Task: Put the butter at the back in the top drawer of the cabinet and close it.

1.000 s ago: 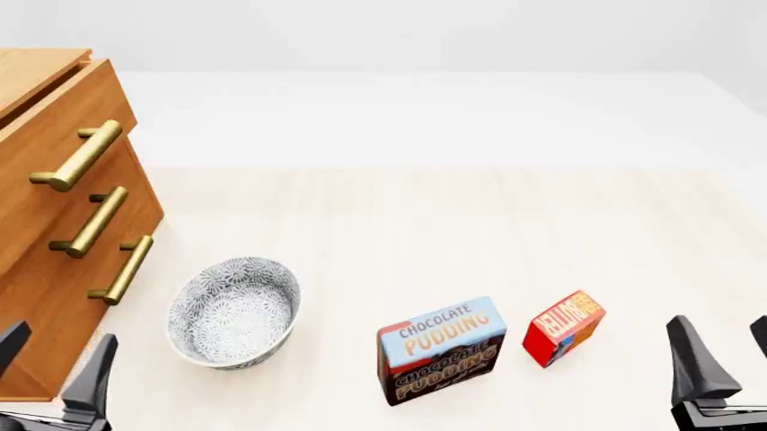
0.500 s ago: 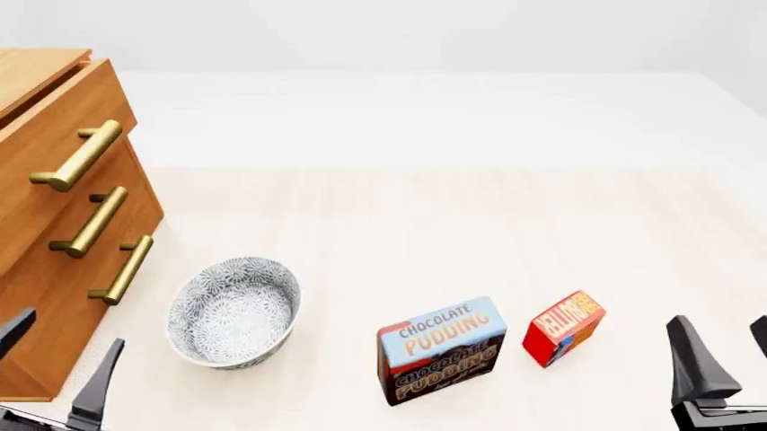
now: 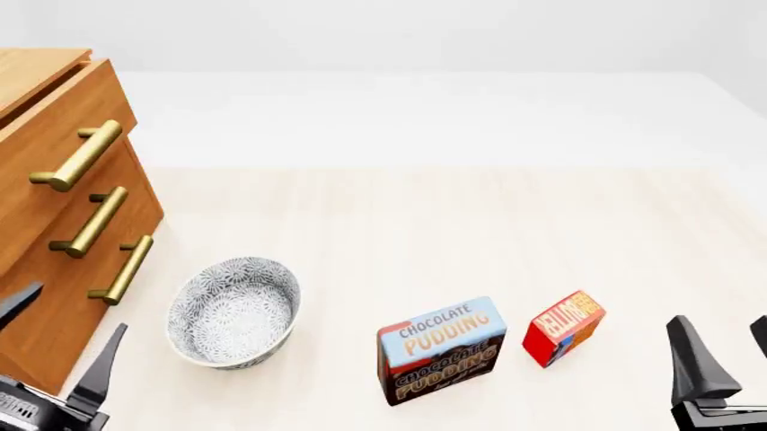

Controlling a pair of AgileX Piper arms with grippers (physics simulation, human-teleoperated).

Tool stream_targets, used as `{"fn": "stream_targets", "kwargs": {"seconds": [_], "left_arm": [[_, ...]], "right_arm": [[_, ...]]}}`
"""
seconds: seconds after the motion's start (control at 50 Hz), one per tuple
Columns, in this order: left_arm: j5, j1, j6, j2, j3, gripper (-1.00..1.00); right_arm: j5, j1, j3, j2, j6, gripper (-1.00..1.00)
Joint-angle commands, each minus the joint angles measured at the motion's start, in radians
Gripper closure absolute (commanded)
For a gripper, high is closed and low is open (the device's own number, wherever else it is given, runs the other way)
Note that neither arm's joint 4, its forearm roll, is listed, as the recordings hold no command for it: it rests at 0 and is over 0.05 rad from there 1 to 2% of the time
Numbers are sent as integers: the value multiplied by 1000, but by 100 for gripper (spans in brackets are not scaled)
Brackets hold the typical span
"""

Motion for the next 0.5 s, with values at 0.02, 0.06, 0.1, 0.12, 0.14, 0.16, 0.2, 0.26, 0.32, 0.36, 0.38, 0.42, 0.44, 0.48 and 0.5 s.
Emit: {"fn": "stream_targets", "kwargs": {"seconds": [0.02, 0.06, 0.1, 0.12, 0.14, 0.16, 0.2, 0.26, 0.32, 0.36, 0.38, 0.42, 0.44, 0.48, 0.5], "left_arm": [[8, 21, 91, 32, -16, -100], [14, 23, 100, 31, -19, -100], [13, 32, 119, 36, -14, -100], [13, 32, 119, 36, -14, -100], [15, 32, 122, 35, -15, -100], [17, 36, 129, 38, -16, -100], [12, 39, 140, 46, -15, -100], [10, 46, 157, 53, -16, -100], [9, 55, 175, 60, -22, -100], [11, 56, 184, 59, -24, -100], [14, 59, 190, 58, -26, -100], [19, 61, 204, 55, -29, -100], [22, 63, 208, 54, -31, -100], [24, 64, 212, 54, -33, -100], [26, 67, 220, 54, -36, -100]], "right_arm": [[0, 0, 0, 0, 0, -100], [0, 0, 0, 0, 0, -100], [0, 0, 0, 0, 0, -100], [0, 0, 0, 0, 0, -100], [0, 0, 0, 0, 0, -100], [0, 0, 0, 0, 0, -100], [0, 0, 0, 0, 0, -100], [0, 0, 0, 0, 0, -100], [0, 0, 0, 0, 0, -100], [0, 0, 0, 0, 0, -100], [0, 0, 0, 0, 0, -100], [0, 0, 0, 0, 0, -100], [0, 0, 0, 0, 0, -100], [0, 0, 0, 0, 0, -100], [0, 0, 0, 0, 0, -100]]}}
